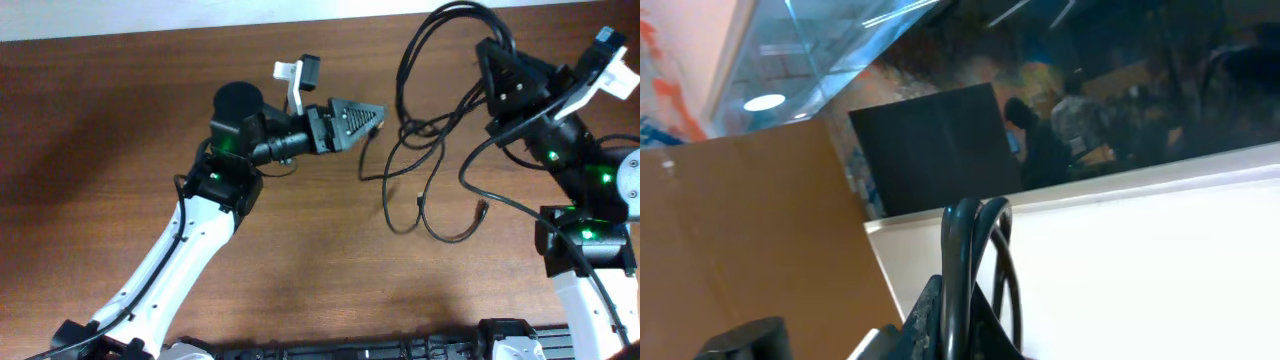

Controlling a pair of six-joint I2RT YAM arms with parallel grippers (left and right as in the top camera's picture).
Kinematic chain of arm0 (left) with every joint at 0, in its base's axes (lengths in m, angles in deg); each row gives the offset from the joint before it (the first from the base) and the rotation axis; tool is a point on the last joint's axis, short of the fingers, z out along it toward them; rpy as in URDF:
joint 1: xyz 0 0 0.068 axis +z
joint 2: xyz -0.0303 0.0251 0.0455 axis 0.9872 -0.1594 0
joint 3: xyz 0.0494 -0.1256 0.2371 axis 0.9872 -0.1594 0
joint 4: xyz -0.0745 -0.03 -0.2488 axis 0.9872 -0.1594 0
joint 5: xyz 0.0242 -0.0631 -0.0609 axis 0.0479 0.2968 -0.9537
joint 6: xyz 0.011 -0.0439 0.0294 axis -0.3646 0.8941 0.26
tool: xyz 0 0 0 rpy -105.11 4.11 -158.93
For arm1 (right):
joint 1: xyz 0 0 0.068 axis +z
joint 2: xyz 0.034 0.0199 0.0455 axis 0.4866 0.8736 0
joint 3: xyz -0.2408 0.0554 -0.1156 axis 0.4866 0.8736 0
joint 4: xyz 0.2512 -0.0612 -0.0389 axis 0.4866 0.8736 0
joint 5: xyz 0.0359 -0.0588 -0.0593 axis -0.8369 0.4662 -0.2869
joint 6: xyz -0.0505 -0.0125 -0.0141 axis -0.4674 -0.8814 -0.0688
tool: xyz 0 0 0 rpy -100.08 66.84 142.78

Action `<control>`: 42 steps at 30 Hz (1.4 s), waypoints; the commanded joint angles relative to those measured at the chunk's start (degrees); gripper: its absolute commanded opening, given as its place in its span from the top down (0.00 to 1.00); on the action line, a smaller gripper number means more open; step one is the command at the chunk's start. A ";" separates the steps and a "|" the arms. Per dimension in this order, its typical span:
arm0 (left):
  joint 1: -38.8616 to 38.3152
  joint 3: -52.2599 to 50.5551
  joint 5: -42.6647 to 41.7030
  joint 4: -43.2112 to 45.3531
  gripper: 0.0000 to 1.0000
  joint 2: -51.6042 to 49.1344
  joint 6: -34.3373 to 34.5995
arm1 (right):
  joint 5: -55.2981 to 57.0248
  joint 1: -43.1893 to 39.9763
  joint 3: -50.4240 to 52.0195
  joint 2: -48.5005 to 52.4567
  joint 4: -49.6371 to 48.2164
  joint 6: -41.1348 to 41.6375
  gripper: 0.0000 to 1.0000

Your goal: Untangle cables

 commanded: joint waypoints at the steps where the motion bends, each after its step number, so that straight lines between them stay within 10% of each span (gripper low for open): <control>1: -1.38 0.57 -0.63 2.23 0.01 -0.35 0.59 | -1.73 -0.42 -1.11 -0.33 -0.48 0.85 0.96; 42: -14.62 0.57 28.68 8.66 0.01 -5.70 -1.44 | -14.91 -0.35 -1.11 -0.61 -29.24 35.69 0.96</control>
